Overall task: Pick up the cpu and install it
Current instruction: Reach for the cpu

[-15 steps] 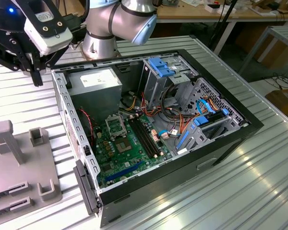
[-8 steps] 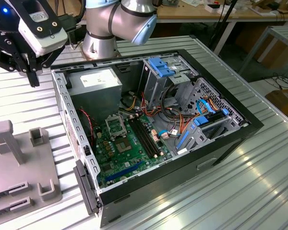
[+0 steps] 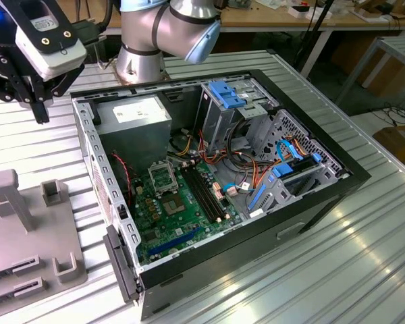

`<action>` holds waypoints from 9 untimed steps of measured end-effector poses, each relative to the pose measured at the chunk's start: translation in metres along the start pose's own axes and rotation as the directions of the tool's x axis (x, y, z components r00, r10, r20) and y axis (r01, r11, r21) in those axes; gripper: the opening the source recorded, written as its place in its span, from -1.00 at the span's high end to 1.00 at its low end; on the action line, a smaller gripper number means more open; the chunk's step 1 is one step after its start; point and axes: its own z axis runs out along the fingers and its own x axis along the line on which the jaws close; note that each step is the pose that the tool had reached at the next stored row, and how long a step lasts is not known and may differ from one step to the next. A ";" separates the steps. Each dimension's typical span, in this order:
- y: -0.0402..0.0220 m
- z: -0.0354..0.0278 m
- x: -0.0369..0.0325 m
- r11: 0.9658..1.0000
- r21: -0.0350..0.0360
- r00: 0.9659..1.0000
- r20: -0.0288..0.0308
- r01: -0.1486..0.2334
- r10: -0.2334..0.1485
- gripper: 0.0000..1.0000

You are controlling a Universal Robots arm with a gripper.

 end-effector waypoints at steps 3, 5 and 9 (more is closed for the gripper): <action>-0.0002 -0.0001 0.0032 1.000 0.000 1.000 0.000 0.000 0.000 0.79; -0.0004 -0.0002 0.0052 1.000 0.000 1.000 0.000 0.000 0.000 0.79; -0.0007 -0.0002 0.0095 1.000 0.000 1.000 0.000 0.000 0.000 0.79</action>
